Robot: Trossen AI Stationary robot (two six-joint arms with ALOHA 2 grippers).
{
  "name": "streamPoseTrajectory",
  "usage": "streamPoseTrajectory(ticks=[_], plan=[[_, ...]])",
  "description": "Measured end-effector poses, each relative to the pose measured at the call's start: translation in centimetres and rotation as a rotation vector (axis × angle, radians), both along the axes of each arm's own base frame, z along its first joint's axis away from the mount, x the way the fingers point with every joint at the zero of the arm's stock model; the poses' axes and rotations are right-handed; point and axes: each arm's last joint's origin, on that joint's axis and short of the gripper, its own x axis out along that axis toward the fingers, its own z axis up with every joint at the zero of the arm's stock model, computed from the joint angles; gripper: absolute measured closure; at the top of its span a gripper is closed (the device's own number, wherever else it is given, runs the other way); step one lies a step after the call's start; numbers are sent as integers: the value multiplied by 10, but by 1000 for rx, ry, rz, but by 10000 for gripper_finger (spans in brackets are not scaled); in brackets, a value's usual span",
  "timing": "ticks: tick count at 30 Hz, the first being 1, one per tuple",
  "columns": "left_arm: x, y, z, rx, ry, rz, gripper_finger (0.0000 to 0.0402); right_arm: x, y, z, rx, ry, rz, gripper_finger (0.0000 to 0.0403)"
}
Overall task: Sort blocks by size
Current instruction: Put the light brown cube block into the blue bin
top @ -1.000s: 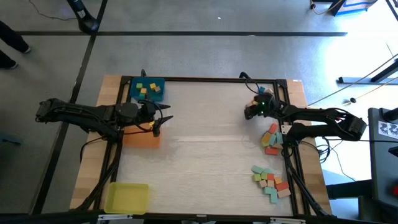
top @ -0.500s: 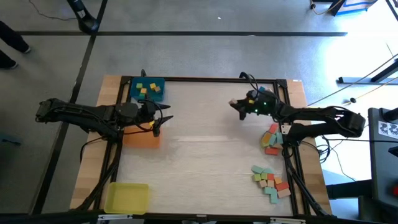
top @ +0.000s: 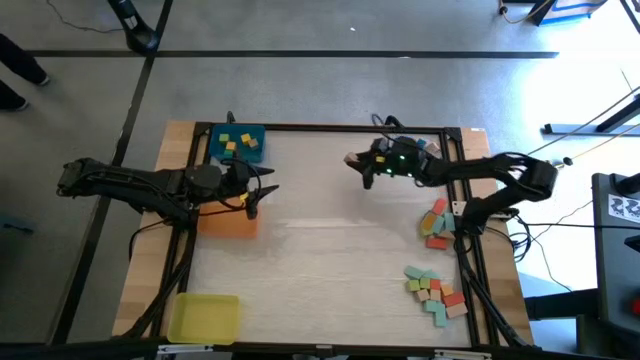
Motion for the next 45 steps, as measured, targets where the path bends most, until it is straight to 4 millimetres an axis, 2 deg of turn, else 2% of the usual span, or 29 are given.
streamPoseTrajectory(ticks=[15,25,33,45], plan=[[-9,1,12,9,-88,-3,196,119,-58,21,-30,-1,82,261],[-20,1,21,14,-143,-5,196,181,-88,37,-66,-91,111,259],[-20,1,21,22,-140,-7,196,221,-98,32,-93,-137,139,258],[-20,1,21,24,-137,-7,196,280,-103,11,-161,-205,152,258]])
